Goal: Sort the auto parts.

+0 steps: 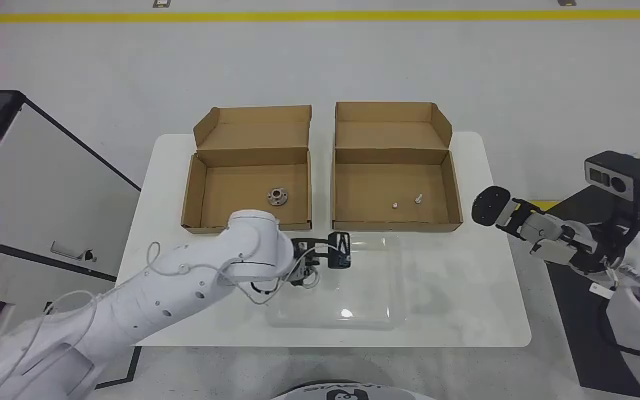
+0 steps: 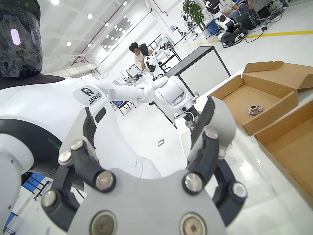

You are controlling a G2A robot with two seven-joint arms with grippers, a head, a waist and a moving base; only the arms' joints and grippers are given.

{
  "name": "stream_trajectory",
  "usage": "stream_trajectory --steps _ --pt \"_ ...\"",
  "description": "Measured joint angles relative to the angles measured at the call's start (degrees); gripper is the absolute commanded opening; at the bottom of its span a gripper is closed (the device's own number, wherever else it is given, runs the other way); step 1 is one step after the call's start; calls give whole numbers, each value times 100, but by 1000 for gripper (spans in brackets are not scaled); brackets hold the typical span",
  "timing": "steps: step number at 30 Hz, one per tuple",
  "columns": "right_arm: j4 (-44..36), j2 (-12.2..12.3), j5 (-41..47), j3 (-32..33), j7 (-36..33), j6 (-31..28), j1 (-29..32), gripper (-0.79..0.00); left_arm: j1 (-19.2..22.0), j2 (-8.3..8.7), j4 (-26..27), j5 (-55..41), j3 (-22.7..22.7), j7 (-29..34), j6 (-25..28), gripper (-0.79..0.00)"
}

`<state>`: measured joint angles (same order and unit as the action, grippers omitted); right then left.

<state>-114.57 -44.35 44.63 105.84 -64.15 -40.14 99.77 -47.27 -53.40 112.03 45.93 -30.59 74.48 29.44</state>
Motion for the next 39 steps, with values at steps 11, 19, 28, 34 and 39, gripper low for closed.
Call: stream_trajectory --steps 11,19,28,34,39 --pt "0 0 0 0 0 0 0 0 -4 96 579 -50 -760 -675 -407 -785" --pt "0 0 0 0 0 0 0 0 -343 206 750 183 -1504 -1818 -666 -785" --pt "0 0 0 0 0 0 0 0 -1190 474 891 430 -2622 -2623 -295 -785" --pt "0 0 0 0 0 0 0 0 -1787 656 978 372 -3510 -2824 78 -785" --pt "0 0 0 0 0 0 0 0 -2273 752 980 -4 -4270 -3303 251 -785"
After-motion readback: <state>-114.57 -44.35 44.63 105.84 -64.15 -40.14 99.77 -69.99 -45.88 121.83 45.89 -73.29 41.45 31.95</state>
